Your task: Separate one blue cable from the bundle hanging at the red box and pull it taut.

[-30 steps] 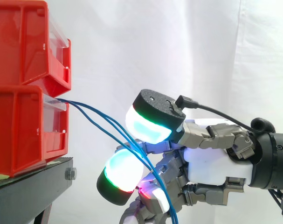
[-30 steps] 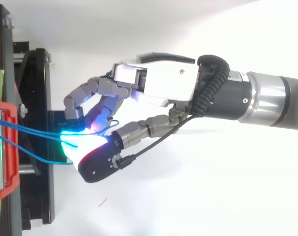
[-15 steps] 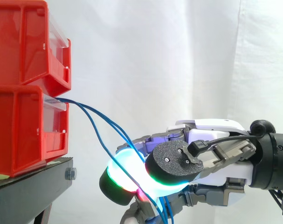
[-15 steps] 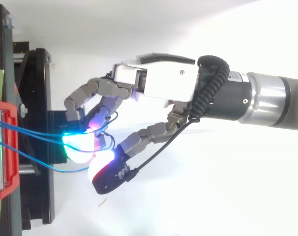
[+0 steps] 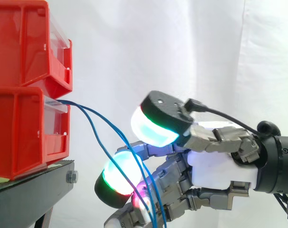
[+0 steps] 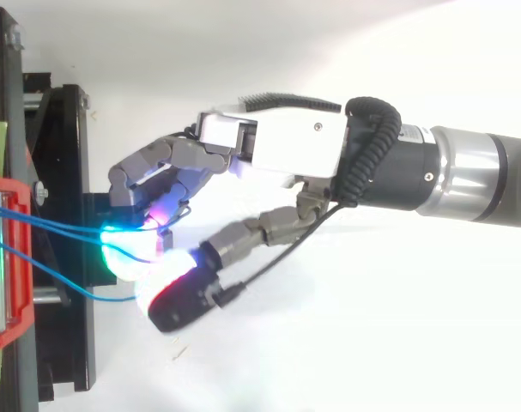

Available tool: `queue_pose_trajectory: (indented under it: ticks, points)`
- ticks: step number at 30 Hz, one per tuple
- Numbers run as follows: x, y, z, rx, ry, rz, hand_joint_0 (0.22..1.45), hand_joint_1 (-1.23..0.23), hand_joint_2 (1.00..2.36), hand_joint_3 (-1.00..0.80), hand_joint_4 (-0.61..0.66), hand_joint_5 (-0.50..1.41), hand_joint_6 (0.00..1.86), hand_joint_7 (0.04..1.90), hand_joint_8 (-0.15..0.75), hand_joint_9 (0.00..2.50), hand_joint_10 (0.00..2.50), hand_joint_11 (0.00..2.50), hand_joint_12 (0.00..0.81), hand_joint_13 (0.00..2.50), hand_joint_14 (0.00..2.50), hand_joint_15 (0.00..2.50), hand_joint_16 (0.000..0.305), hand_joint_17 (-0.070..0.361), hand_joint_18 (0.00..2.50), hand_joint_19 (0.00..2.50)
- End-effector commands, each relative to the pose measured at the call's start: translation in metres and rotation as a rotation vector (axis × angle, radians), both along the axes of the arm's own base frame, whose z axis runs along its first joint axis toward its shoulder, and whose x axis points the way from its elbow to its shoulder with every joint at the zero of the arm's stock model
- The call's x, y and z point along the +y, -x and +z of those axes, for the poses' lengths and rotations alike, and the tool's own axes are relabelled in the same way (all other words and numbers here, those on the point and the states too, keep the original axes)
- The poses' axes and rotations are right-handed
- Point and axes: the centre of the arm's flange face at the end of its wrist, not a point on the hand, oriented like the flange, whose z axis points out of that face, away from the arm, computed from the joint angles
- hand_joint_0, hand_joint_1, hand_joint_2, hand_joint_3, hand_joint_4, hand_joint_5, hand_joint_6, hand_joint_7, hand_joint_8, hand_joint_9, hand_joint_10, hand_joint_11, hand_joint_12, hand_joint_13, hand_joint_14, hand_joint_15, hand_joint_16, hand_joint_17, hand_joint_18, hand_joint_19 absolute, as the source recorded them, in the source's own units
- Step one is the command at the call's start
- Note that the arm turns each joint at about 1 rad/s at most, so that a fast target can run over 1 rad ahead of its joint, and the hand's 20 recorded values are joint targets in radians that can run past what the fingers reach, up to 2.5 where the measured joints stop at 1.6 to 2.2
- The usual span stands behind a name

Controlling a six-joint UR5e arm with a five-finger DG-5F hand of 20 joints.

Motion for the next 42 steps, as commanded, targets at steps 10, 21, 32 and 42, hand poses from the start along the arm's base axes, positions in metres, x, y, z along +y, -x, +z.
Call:
queue_pose_trajectory:
  ticks: [10, 21, 32, 42]
  points:
    - [-0.0002, 0.0014, -0.0006, 0.012, 0.000, -0.001, 0.65, -0.69, 1.00, -0.01, 0.22, -0.20, 0.86, 0.91, 0.387, 1.19, 0.01, 1.14, 0.473, 0.77, 0.01, 0.42, 0.063, 0.141, 0.78, 0.38]
    - [-0.0003, 0.0026, -0.0032, 0.027, 0.002, -0.001, 0.66, -0.84, 1.01, -0.40, 0.20, -0.23, 0.91, 0.93, 0.341, 1.07, 0.01, 1.21, 0.420, 0.76, 0.02, 0.46, 0.052, 0.116, 0.75, 0.40]
    - [-0.0007, 0.0058, -0.0067, 0.060, 0.002, -0.001, 0.49, -0.65, 1.00, -0.50, 0.19, -0.19, 0.88, 0.92, 0.373, 1.17, 0.01, 1.18, 0.440, 0.77, 0.01, 0.45, 0.056, 0.126, 0.77, 0.41]
    - [-0.0006, 0.0086, 0.0024, 0.069, 0.004, 0.004, 0.53, -0.49, 1.00, -0.50, 0.17, -0.16, 0.83, 0.98, 0.369, 1.23, 0.01, 1.19, 0.430, 0.81, 0.01, 0.47, 0.054, 0.122, 0.76, 0.46]
